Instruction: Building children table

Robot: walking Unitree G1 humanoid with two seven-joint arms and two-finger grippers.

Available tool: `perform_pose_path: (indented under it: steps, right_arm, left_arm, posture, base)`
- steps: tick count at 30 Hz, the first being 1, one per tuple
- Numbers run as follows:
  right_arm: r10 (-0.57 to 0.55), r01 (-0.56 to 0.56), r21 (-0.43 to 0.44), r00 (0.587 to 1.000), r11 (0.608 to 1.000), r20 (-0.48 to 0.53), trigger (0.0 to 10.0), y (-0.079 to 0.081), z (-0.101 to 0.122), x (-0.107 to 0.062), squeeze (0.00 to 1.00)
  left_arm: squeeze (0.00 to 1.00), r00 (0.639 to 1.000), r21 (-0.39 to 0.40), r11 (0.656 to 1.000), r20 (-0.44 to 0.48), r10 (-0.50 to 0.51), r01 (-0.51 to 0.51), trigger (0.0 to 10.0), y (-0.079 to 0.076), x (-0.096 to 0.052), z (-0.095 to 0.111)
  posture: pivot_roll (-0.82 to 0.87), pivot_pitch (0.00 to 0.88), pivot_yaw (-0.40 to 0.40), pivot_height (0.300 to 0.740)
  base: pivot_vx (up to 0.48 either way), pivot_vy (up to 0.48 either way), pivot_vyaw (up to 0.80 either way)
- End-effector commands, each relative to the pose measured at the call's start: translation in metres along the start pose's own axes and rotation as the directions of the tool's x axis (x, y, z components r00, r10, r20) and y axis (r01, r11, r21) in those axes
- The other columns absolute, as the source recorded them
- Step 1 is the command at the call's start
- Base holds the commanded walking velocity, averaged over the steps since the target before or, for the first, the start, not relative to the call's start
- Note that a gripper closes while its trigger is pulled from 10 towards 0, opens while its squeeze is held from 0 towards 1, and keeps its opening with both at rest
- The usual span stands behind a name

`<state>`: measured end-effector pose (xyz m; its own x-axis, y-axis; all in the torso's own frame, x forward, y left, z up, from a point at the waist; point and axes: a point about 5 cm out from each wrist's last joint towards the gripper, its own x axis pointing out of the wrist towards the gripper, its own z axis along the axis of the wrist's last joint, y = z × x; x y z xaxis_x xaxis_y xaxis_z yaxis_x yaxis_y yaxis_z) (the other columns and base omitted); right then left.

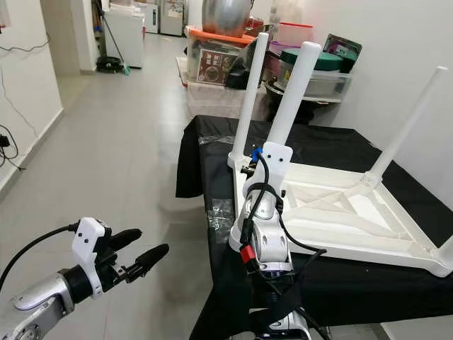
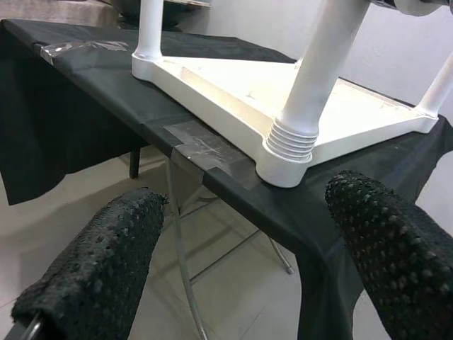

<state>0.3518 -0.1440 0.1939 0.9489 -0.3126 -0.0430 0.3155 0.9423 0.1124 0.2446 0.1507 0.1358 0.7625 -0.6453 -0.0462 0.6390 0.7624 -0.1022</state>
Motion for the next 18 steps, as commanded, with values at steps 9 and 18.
perform_pose_path:
  steps: [9,18]
  right_arm:
    - [-0.060,0.041,-0.071,0.952,0.997,-0.301,10.0,-0.026,-0.066,-0.002,0.00]
    - [-0.019,0.007,-0.064,0.984,0.998,-0.177,10.0,-0.021,-0.036,0.004,0.00]
  left_arm:
    - [0.00,1.000,-0.008,1.000,-0.004,-0.012,0.012,10.0,-0.001,0.001,-0.001]
    - [0.00,1.000,-0.007,1.000,-0.006,-0.018,0.017,10.0,-0.001,0.002,-0.001]
  posture:
    - [0.08,0.000,-0.106,0.740]
    - [0.07,0.000,-0.103,0.740]
  base:
    - [0.000,0.000,0.00]
    - [0.000,0.000,0.00]
